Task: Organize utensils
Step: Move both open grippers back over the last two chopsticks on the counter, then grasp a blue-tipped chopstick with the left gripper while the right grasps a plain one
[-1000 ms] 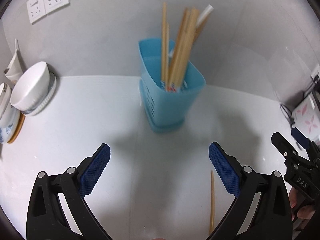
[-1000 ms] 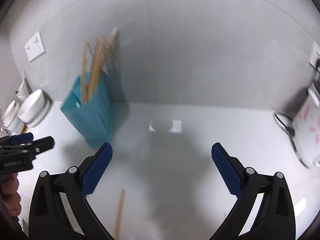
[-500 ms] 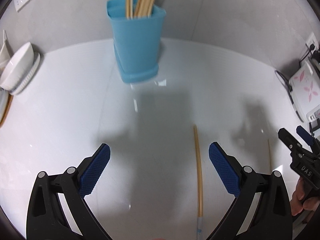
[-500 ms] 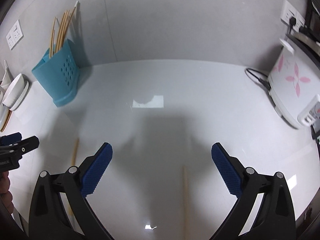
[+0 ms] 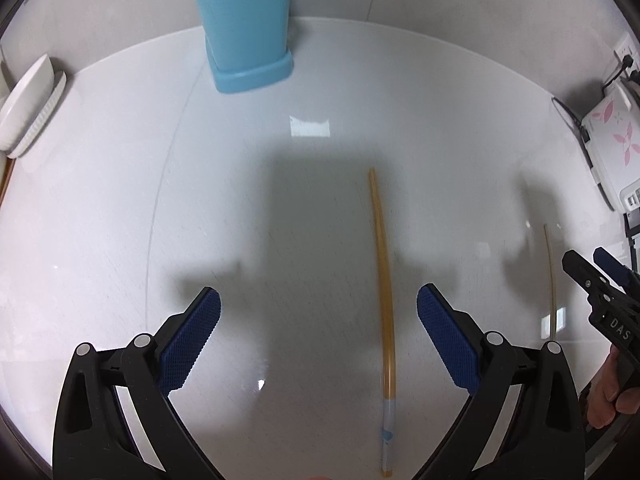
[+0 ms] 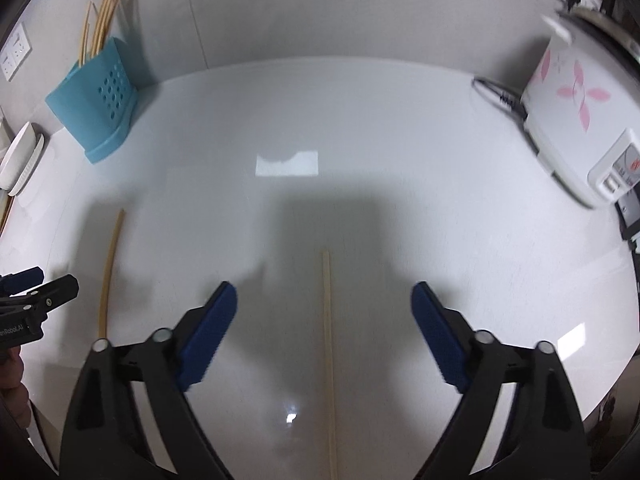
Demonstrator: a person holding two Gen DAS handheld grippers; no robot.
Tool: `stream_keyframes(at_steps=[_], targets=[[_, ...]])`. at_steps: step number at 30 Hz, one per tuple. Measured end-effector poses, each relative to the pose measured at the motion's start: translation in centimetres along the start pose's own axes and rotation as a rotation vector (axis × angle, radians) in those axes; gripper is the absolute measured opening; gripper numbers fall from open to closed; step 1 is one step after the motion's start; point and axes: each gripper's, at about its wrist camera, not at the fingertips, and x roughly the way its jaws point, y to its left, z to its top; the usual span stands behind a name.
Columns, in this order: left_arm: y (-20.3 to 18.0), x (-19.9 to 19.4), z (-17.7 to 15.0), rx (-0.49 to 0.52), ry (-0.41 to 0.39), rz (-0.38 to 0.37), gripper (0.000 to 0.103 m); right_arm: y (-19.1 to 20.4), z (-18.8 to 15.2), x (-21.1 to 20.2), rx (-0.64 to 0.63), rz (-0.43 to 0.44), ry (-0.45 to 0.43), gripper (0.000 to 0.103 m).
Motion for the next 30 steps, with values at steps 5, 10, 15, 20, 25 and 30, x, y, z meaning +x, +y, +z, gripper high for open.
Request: stream_keyframes(at_steps=[5, 10, 15, 20, 25, 30], targets=[[-0.6, 0.6, -0.8, 0.0, 0.033, 0.007, 0.096, -0.4, -1.1, 0.8, -0.009, -0.001, 0.074, 0.071], [-1.4, 1.5, -1.7, 0.008, 0.077, -0.002, 0.093, -0.7, -2.0, 1.4, -0.01, 0.008, 0.144, 0.059], [-2.0, 2.0, -1.9, 0.011, 0.111, 0.003, 0.089, -0.1, -2.2, 1.6, -0.035, 0.006, 0.191, 0.05], [-2.8, 2.3, -1.4, 0.025, 0.138, 0.001, 0.085, -0.7, -2.4, 2.1, -0.014, 0.015, 0.22, 0.039], [-3.3, 2.4, -0.9, 0.034, 0.145, 0.027, 0.076, -0.9, -2.3, 2.6, -0.013, 0.016, 0.242, 0.03], [-4.2, 2.1, -0.7, 0.057, 0.154, 0.065, 0.046, -0.8, -2.0, 2.7, -0.011, 0.014, 0.247, 0.017]])
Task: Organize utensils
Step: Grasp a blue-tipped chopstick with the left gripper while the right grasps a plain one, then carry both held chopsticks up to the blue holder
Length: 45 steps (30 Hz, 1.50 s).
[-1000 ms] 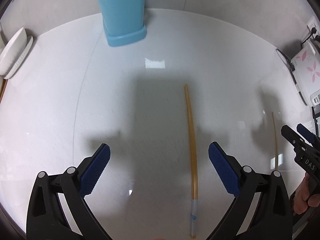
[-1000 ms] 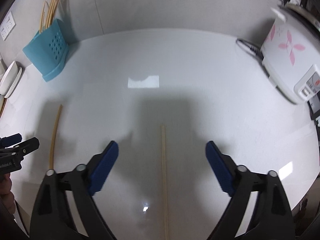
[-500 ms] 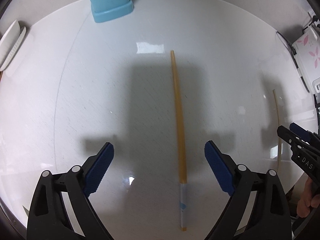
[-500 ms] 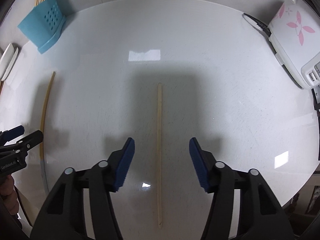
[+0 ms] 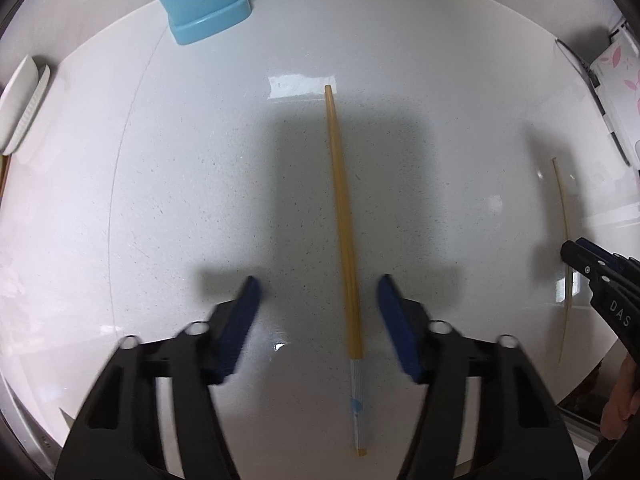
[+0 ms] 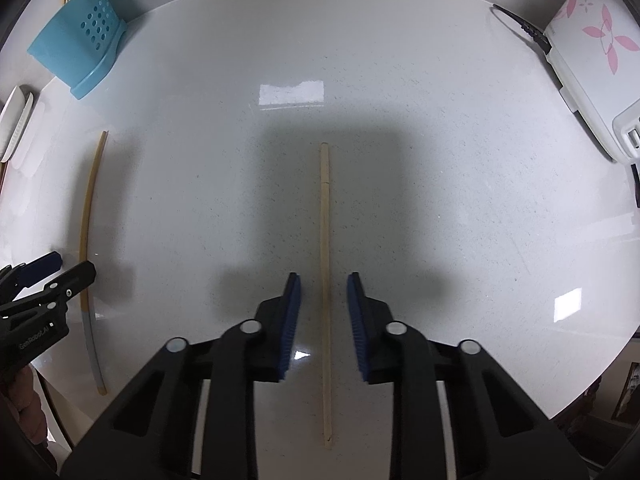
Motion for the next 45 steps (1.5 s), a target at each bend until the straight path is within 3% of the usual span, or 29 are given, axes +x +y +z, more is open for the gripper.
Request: stream_keyframes(at_steps=[2, 4, 20, 45], targets=[[0.1, -0.2, 0.2, -0.007, 0.007, -0.001, 0.031, 0.0, 0.2, 0.1, 0.009, 0.001, 0.007, 0.012], [0.2, -0.3, 0.4, -0.015, 0.008, -0.001, 0.008, 0.0, 0.3, 0.1, 0.018, 0.004, 0.012, 0.004], [3.2, -1.8, 0.6, -0.021, -0.021, -0.053, 0.006, 1.2, 1.0, -1.1, 0.028, 0.031, -0.027, 0.003], [6.1, -10.8, 3.3, -0.085, -0.253, -0.05, 0.006, 7.6, 4.4, -8.9, -0.071, 0.119, -0.258, 0.003]])
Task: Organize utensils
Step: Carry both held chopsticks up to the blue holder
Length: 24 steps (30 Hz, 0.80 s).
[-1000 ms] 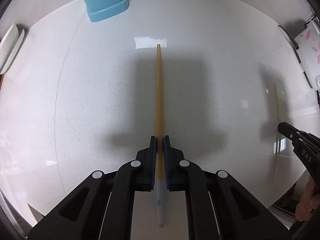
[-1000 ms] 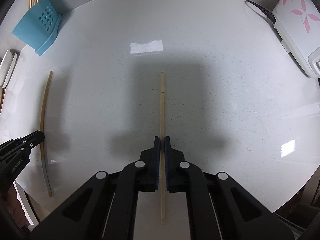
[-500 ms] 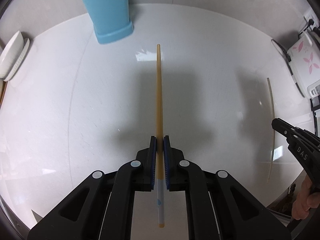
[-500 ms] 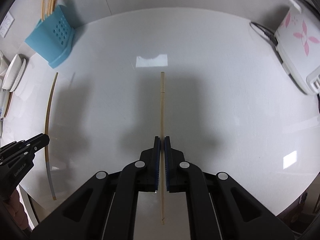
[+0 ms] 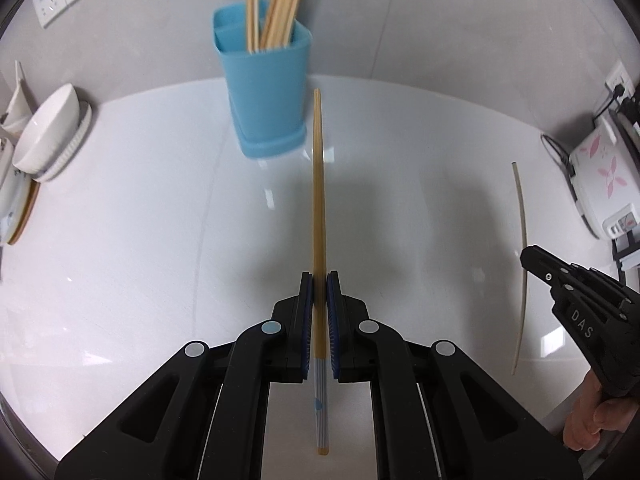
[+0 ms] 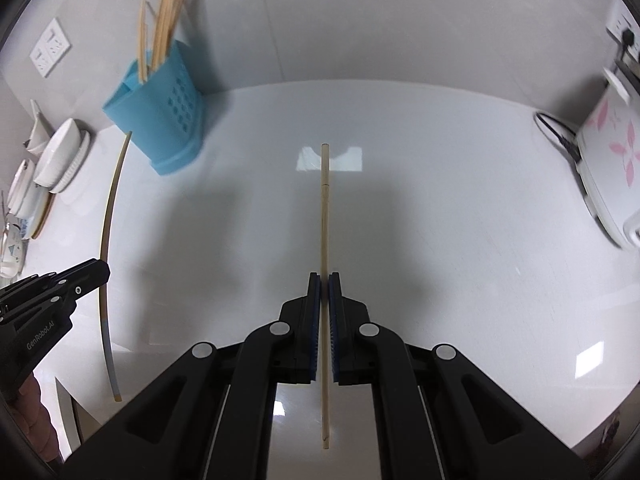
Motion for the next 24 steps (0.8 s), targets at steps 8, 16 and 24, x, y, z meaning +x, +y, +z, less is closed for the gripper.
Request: stream_keyframes(at_steps=[8, 16, 24], targets=[[0.9, -2.1, 2.3, -0.021, -0.071, 0.011, 0.007, 3.0, 3.1, -0.7, -0.031, 0.039, -0.057, 0.003], [2.1, -3.7, 5.0, -0.045, -0.14, -0.006, 0.007, 5.2, 5.9, -1.9, -0.054, 0.065, -0.121, 0.004], [3.6, -5.8, 7.4, -0.066, -0.235, -0.039, 0.007, 7.6, 8.8, -2.9, -0.072, 0.085, -0.178, 0.004]])
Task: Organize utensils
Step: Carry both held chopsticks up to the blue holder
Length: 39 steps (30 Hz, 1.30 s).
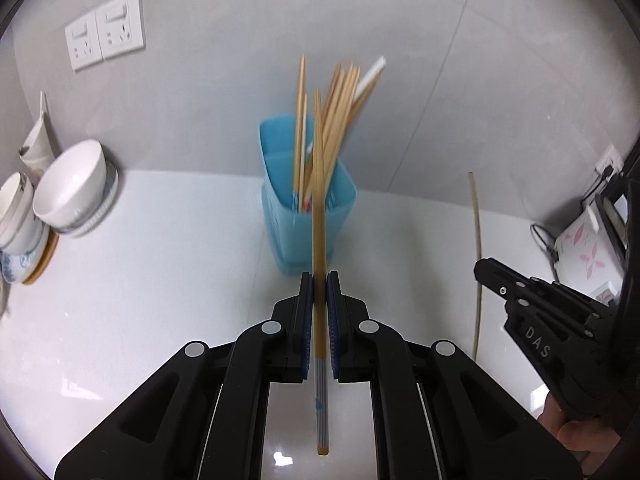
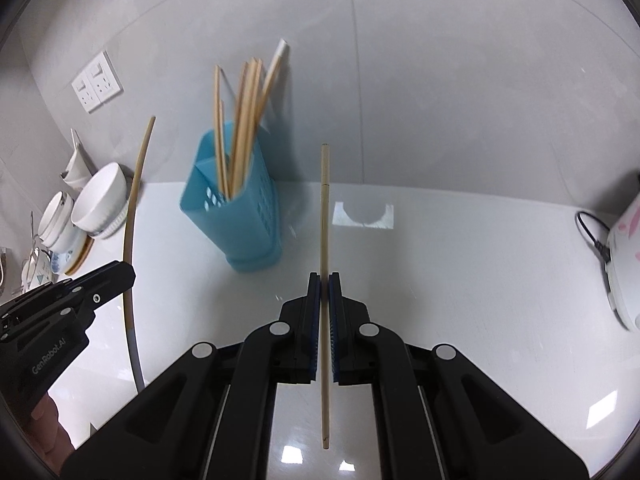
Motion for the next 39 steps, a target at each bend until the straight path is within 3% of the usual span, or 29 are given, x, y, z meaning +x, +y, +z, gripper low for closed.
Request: stream_keyframes(at_steps=[8, 21, 30, 39], targets=[[1.1, -0.6, 2.7, -0.036, -0.082, -0.032, 0.007, 1.5, 3.1, -0.2, -0.01, 0.009, -0.058, 0.004], [3.1, -0.7, 7.6, -0.09, -0.299, -0.119, 0.007, 2.5, 7.6, 1.2, 0.017, 0.045, -0.141, 0.004], [3.7, 1.6, 10.0, -0.075, -0.427, -0.172, 0.007, 1.9, 9.5, 2.5, 0.044, 0.099, -0.217, 0.003], [3.2, 5.2, 10.4, -0.037, -0.446, -0.179, 0.007, 0.8, 9.5, 5.0, 0.069, 0.101, -0.187, 0.003]])
